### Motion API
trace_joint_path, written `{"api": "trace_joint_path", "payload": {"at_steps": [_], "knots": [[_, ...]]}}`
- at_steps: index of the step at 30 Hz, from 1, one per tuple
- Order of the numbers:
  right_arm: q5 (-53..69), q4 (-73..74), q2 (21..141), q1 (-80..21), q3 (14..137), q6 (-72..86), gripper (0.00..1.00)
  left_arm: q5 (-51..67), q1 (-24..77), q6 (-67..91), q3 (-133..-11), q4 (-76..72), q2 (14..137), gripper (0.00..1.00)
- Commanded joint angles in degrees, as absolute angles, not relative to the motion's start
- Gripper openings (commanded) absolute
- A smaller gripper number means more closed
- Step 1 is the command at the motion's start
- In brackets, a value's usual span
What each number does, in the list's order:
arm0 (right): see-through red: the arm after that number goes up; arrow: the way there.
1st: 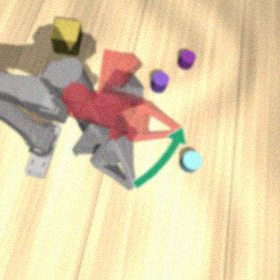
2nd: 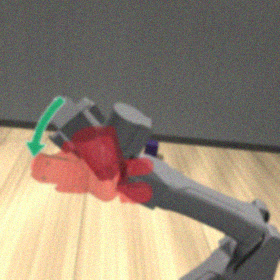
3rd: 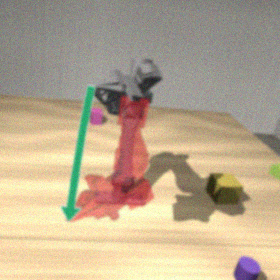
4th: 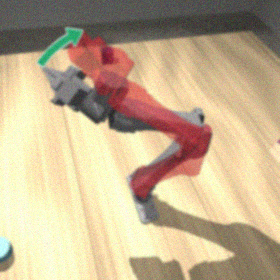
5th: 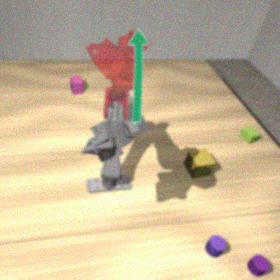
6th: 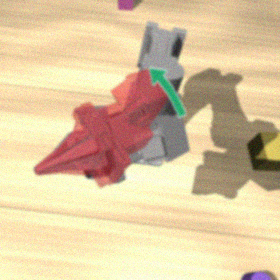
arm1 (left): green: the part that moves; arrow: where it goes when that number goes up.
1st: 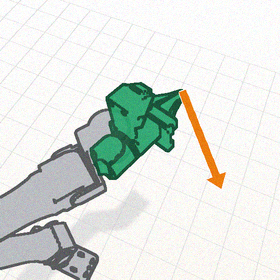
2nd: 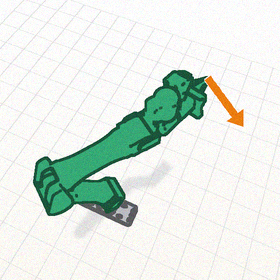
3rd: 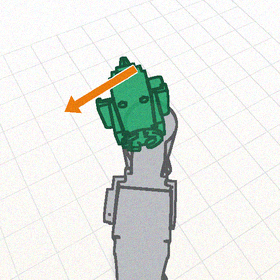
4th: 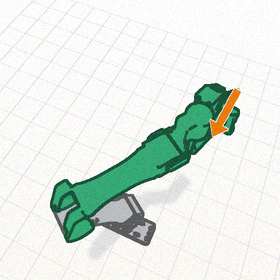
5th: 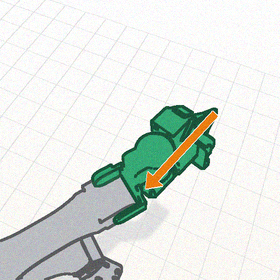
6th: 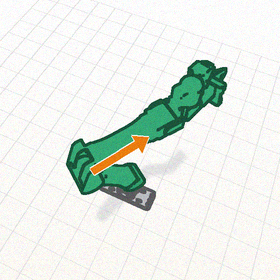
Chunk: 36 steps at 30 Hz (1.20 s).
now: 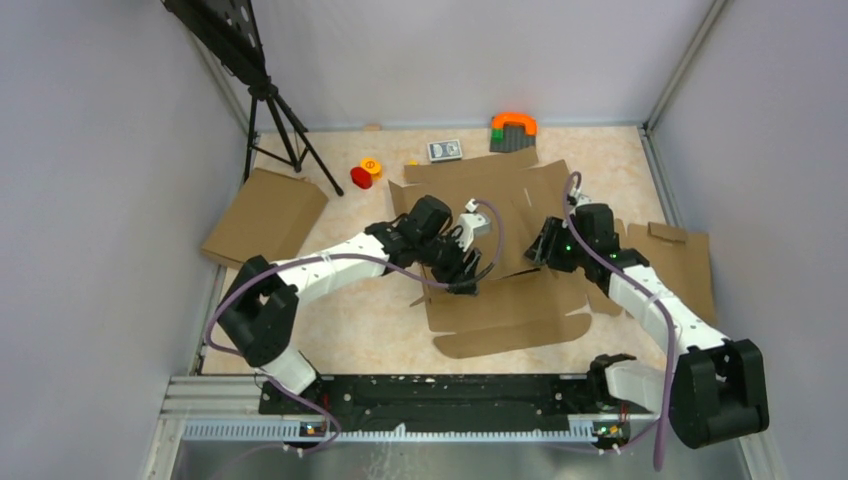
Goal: Fold the paper box
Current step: Close the paper box at the center of the board.
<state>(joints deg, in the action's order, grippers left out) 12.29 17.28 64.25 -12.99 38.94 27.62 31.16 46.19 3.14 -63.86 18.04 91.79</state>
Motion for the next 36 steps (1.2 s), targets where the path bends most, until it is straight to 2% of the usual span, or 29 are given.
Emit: {"api": "trace_joint_path", "payload": {"at_steps": [1,4,6,7,9,12,18,21,26,27,31,36], "knots": [[9.93,14.61,64.6,-13.2,36.67,26.16,0.5,32.67,46.43,5.01,-63.89,16.82,94.12,0.55],[8.09,14.45,65.46,-13.15,35.78,25.37,0.55,32.74,46.55,5.36,-63.92,16.72,95.05,0.55],[7.34,14.39,65.85,-13.24,35.57,24.79,0.64,32.73,46.66,5.38,-63.86,16.53,95.24,0.56],[7.11,14.43,66.02,-13.2,35.53,24.54,0.68,32.53,46.76,5.51,-63.97,16.57,95.29,0.58],[6.67,14.68,66.43,-13.23,35.53,24.29,0.74,31.92,47.04,5.49,-64.64,17.62,95.52,0.69],[6.72,14.56,66.62,-13.19,35.37,24.15,0.73,29.95,47.52,4.61,-66.92,21.34,95.09,0.75],[5.9,15.45,65.24,-13.18,36.37,23.74,0.61,23.59,47.55,4.35,-68.16,23.84,88.15,0.77],[5.85,15.02,64.93,-13.23,35.62,23.96,0.57,18.07,47.46,4.13,-67.69,25.1,85.7,0.68],[6.75,10.68,65.75,-13.2,31.67,25.53,0.52,10.85,47.51,6.16,-64.73,25.48,87.02,0.37],[6.77,10.1,66.22,-13.21,31.04,25.77,0.52,10.93,47.47,6.53,-64.24,25.3,87.88,0.35],[6.21,9.34,67.23,-13.22,29.92,26.03,0.51,11.35,47.48,8.26,-61.8,23.34,90.95,0.31],[5.26,11.16,64.68,-13.23,31.75,25.38,0.51,9.12,47.51,9.32,-61.02,23.12,89.02,0.34]]}}
